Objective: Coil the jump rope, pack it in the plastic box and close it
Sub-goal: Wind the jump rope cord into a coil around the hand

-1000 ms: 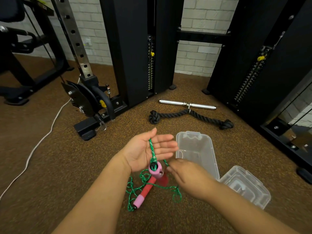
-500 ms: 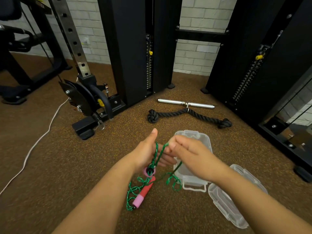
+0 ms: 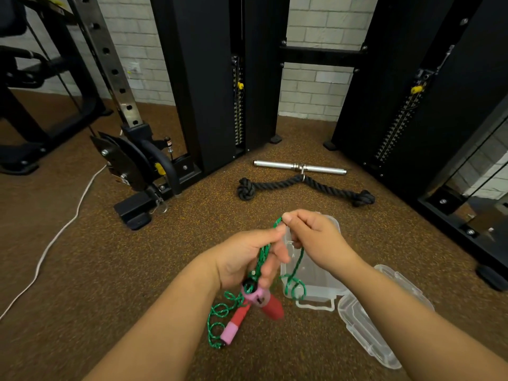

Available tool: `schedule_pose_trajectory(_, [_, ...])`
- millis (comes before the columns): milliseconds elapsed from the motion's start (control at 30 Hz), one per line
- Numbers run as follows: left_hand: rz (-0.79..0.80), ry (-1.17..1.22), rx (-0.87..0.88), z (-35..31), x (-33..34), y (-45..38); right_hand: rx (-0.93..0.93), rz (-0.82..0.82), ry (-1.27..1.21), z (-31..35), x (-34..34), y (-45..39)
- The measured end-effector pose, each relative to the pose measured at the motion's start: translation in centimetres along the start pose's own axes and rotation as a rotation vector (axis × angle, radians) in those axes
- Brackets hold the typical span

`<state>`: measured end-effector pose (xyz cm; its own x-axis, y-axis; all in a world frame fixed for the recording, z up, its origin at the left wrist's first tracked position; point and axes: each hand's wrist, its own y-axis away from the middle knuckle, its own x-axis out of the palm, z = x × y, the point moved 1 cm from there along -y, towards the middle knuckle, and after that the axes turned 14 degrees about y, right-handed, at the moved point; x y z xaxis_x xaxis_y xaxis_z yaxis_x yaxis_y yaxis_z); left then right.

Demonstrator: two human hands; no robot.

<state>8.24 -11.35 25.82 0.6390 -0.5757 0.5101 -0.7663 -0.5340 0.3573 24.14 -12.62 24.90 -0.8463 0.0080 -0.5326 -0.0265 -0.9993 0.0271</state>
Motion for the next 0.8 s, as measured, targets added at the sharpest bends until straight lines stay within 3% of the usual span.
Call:
schedule_pose_trajectory(100, [-0.054,0.204,0.118,-0.7,-0.5,-0.3,0.038,0.098,-0.044,-0.8,0.9,0.2])
schedule_pose_trajectory(200, [-0.186,0.353,0.242,-1.5,-0.9,-0.3,0.042,0.191,0.063,-1.6,1.8,0.8])
schedule_pose_trajectory(400, [-0.337,0.363,0.411,-1.9,-2.3,-0.5,-0.077,0.268,0.427,-1.3,2.1,2.1])
schedule_pose_trajectory(533, [-0.403,0.162,0.316,-1.6,-2.1,-0.7,-0.261,0.302,0.607,0.9,1.9,2.8])
schedule_pose_trajectory(633, [-0.421,-0.183,0.192,-0.6,-2.0,-0.7,-0.318,0.292,0.493,2.3,1.1,2.8])
schedule_pose_trajectory(700, [-0.347,-0.344,0.121,-0.2,-1.7,-0.5,-0.288,0.232,0.382,2.4,0.5,2.3])
schedule_pose_trajectory(800, [-0.273,-0.329,0.064,-0.5,-1.3,-0.3,-0.197,0.131,0.268,1.8,-0.2,1.4])
